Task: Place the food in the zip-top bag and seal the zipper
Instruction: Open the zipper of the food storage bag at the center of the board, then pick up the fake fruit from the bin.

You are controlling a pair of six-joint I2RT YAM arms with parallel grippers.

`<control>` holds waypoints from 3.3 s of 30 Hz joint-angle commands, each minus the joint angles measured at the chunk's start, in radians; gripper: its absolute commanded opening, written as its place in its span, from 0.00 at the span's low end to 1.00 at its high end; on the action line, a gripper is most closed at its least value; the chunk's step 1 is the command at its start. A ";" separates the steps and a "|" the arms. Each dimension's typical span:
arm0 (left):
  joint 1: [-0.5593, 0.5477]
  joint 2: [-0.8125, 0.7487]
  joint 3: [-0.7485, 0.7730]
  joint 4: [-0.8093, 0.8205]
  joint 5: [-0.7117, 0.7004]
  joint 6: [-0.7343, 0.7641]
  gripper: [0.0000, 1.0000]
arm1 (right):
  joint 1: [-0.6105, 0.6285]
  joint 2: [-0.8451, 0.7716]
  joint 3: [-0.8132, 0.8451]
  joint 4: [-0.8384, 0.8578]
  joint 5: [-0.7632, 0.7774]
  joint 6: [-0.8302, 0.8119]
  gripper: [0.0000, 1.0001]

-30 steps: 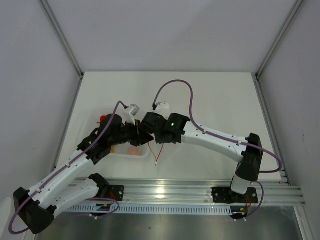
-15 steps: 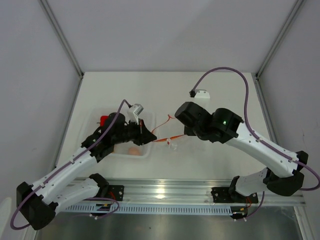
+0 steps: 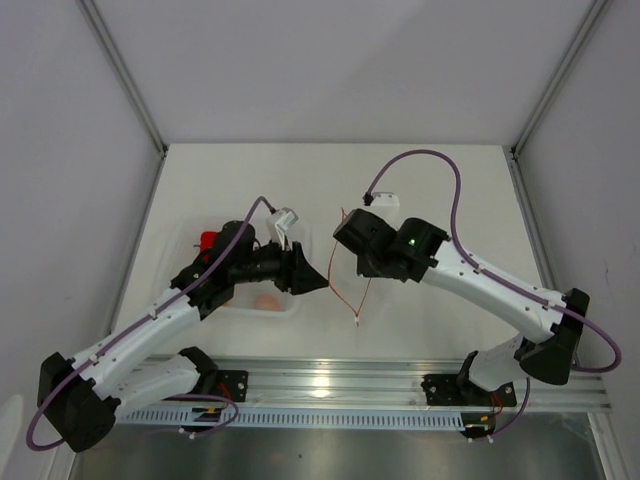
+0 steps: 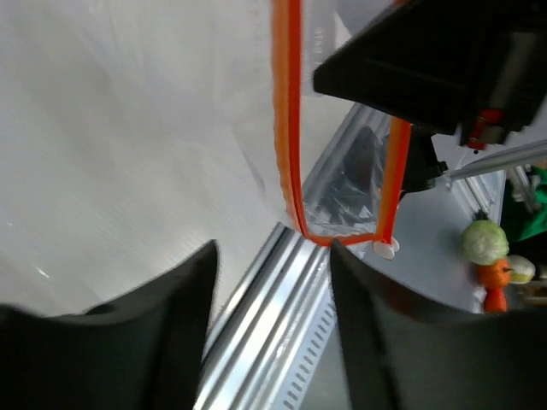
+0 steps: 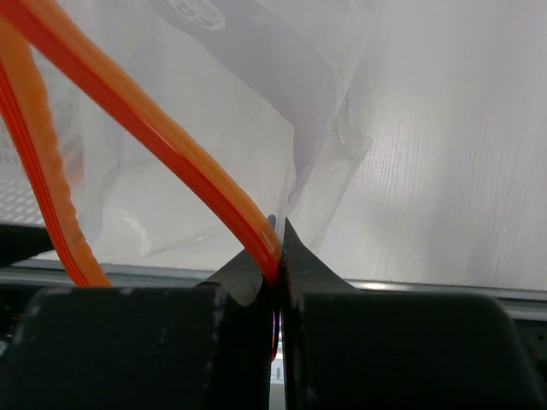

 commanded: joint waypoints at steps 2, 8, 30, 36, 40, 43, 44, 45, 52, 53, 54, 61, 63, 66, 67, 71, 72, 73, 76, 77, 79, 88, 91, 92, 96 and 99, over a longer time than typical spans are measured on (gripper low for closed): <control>-0.001 -0.080 0.026 0.019 -0.033 0.046 0.81 | -0.052 0.020 0.009 0.061 -0.045 -0.013 0.00; 0.001 -0.166 0.029 0.011 -0.119 0.059 1.00 | -0.085 0.041 0.017 0.089 -0.082 -0.053 0.00; 0.141 0.148 0.204 -0.605 -0.731 -0.075 0.99 | -0.146 0.041 0.049 0.049 -0.098 -0.122 0.00; 0.151 0.274 0.212 -0.668 -0.739 -0.087 0.99 | -0.149 0.017 0.019 0.066 -0.105 -0.127 0.00; 0.151 0.297 0.189 -0.637 -0.682 -0.092 0.99 | -0.151 0.006 0.006 0.069 -0.114 -0.128 0.00; 0.150 0.343 0.191 -0.634 -0.678 -0.084 0.98 | -0.151 -0.002 0.002 0.075 -0.117 -0.128 0.00; 0.150 0.358 0.192 -0.634 -0.672 -0.078 0.98 | -0.151 -0.005 0.002 0.077 -0.121 -0.130 0.00; 0.150 0.369 0.194 -0.633 -0.664 -0.075 0.97 | -0.152 -0.005 0.002 0.080 -0.121 -0.128 0.00; 0.130 0.393 0.134 -0.622 -0.664 -0.104 0.95 | -0.148 -0.006 0.002 0.083 -0.130 -0.125 0.00; 0.128 0.395 0.116 -0.618 -0.664 -0.113 0.95 | -0.148 -0.006 -0.001 0.083 -0.130 -0.125 0.00; 0.127 0.398 0.112 -0.616 -0.665 -0.118 0.95 | -0.149 -0.006 -0.003 0.088 -0.130 -0.124 0.00; 0.121 0.406 0.102 -0.608 -0.670 -0.139 0.92 | -0.146 -0.006 -0.017 0.088 -0.133 -0.125 0.00; 0.116 0.406 0.098 -0.607 -0.670 -0.150 0.90 | -0.146 -0.011 -0.020 0.091 -0.131 -0.124 0.00; 0.101 0.415 0.094 -0.594 -0.670 -0.154 0.89 | -0.146 -0.014 -0.021 0.092 -0.130 -0.125 0.00; 0.095 0.423 0.091 -0.591 -0.670 -0.159 0.89 | -0.146 -0.013 -0.024 0.094 -0.131 -0.124 0.00; 0.064 0.433 0.074 -0.562 -0.659 -0.181 0.82 | -0.146 -0.014 -0.029 0.094 -0.133 -0.124 0.00; 0.059 0.433 0.065 -0.558 -0.653 -0.184 0.80 | -0.146 -0.013 -0.030 0.094 -0.133 -0.122 0.00; 0.058 0.433 0.059 -0.553 -0.647 -0.193 0.77 | -0.146 -0.016 -0.030 0.092 -0.133 -0.124 0.00; 0.058 0.426 0.051 -0.544 -0.644 -0.199 0.72 | -0.146 -0.020 -0.034 0.089 -0.130 -0.122 0.00; 0.058 0.418 0.049 -0.544 -0.642 -0.200 0.68 | -0.146 -0.022 -0.035 0.091 -0.130 -0.121 0.00; 0.058 0.412 0.048 -0.539 -0.639 -0.200 0.60 | -0.146 -0.020 -0.040 0.092 -0.131 -0.116 0.00; 0.058 0.329 0.056 -0.550 -0.662 -0.197 0.38 | -0.146 -0.006 -0.052 0.104 -0.144 -0.110 0.00; 0.058 0.294 0.086 -0.584 -0.685 -0.187 0.37 | -0.145 -0.002 -0.050 0.104 -0.147 -0.108 0.00; 0.058 0.285 0.092 -0.594 -0.693 -0.182 0.37 | -0.145 0.000 -0.050 0.106 -0.147 -0.107 0.00; 0.058 0.203 0.167 -0.645 -0.713 -0.156 0.24 | -0.146 0.007 -0.049 0.106 -0.151 -0.101 0.00; 0.059 0.121 0.233 -0.668 -0.692 -0.116 0.08 | -0.146 0.015 -0.047 0.112 -0.156 -0.101 0.00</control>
